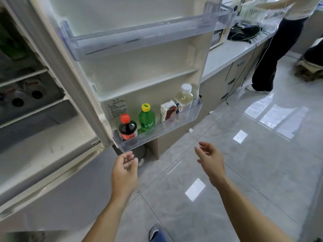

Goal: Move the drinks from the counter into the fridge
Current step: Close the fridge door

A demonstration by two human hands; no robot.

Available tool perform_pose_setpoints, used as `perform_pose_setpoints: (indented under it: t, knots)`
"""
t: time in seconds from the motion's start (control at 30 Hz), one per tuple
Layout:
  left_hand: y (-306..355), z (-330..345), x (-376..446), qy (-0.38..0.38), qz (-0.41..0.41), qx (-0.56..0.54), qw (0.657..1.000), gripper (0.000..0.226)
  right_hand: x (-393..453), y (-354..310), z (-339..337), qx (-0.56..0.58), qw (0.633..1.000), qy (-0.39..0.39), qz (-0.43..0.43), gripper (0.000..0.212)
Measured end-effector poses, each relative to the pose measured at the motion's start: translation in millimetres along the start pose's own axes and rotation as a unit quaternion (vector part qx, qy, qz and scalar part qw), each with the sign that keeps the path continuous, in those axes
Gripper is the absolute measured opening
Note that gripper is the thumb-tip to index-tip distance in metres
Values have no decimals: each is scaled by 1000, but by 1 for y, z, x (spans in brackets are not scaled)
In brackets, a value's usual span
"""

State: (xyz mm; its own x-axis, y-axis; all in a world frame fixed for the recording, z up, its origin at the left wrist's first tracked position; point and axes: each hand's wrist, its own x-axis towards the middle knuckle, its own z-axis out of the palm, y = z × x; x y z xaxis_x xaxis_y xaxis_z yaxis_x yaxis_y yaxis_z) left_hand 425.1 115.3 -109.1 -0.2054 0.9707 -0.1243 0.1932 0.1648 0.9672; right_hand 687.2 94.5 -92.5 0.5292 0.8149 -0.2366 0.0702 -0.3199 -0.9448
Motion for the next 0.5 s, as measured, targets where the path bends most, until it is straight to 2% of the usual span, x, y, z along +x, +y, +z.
perform_pose_setpoints:
  t: [0.2, 0.33, 0.43, 0.5]
  knots:
    - [39, 34, 37, 45, 17, -5, 999, 26, 103, -103, 1, 57, 997, 7, -48, 24]
    - [45, 43, 43, 62, 16, 18, 998, 20, 165, -161, 9, 148, 988, -17, -33, 19]
    - [49, 48, 37, 81, 9, 11, 997, 20, 204, -192, 11, 199, 978, -64, -12, 47]
    - [57, 53, 27, 105, 8, 14, 994, 24, 220, -213, 11, 192, 975, -106, -26, 55]
